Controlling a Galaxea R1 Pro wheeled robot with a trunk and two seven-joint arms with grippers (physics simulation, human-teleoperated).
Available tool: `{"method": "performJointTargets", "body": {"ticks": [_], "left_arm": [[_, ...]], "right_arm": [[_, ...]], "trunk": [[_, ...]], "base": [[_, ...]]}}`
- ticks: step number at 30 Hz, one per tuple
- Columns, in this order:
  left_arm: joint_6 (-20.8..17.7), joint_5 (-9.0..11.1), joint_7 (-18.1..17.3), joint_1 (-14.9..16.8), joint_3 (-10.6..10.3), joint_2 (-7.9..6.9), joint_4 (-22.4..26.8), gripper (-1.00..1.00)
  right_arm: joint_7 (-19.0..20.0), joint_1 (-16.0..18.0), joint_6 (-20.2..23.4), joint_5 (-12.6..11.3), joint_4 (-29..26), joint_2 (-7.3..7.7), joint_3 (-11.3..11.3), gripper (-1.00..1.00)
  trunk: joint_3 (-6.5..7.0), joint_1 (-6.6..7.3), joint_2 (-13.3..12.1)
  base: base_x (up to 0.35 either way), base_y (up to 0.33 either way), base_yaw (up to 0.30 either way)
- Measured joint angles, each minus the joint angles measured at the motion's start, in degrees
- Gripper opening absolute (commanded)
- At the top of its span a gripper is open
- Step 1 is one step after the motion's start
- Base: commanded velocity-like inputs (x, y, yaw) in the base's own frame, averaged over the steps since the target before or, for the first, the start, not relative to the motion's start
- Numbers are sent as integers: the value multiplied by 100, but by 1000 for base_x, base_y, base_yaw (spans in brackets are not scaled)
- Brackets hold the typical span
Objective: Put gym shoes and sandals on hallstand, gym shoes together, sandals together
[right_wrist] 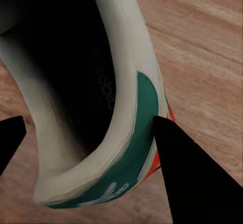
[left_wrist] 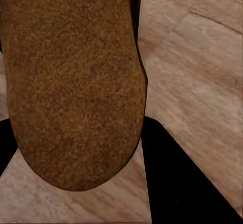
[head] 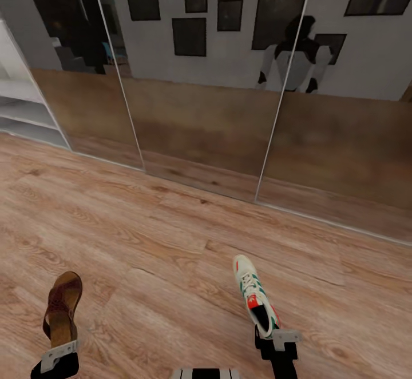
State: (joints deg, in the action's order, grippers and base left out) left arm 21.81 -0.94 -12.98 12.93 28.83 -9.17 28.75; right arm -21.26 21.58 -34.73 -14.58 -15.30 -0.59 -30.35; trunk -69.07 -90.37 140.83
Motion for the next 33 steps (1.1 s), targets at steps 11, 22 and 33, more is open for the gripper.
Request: {"method": "performJointTargets", "body": {"ticks": [11, 22, 33], "left_arm": [[13, 12, 0, 0, 27, 1, -5, -100], [13, 13, -1, 0, 28, 8, -4, -100], [13, 13, -1, 0, 28, 17, -4, -100]], "right_arm": [[24, 0, 3, -3, 0, 22, 11, -100], [25, -1, 5, -2, -1, 21, 2, -100], [25, -1, 5, -1, -1, 15, 1, -100]], "trunk": [[-27, 3, 0], [-57, 3, 0], [-88, 3, 0]], "base": [[196, 0, 278], [320, 80, 278], [289, 189, 278]]}}
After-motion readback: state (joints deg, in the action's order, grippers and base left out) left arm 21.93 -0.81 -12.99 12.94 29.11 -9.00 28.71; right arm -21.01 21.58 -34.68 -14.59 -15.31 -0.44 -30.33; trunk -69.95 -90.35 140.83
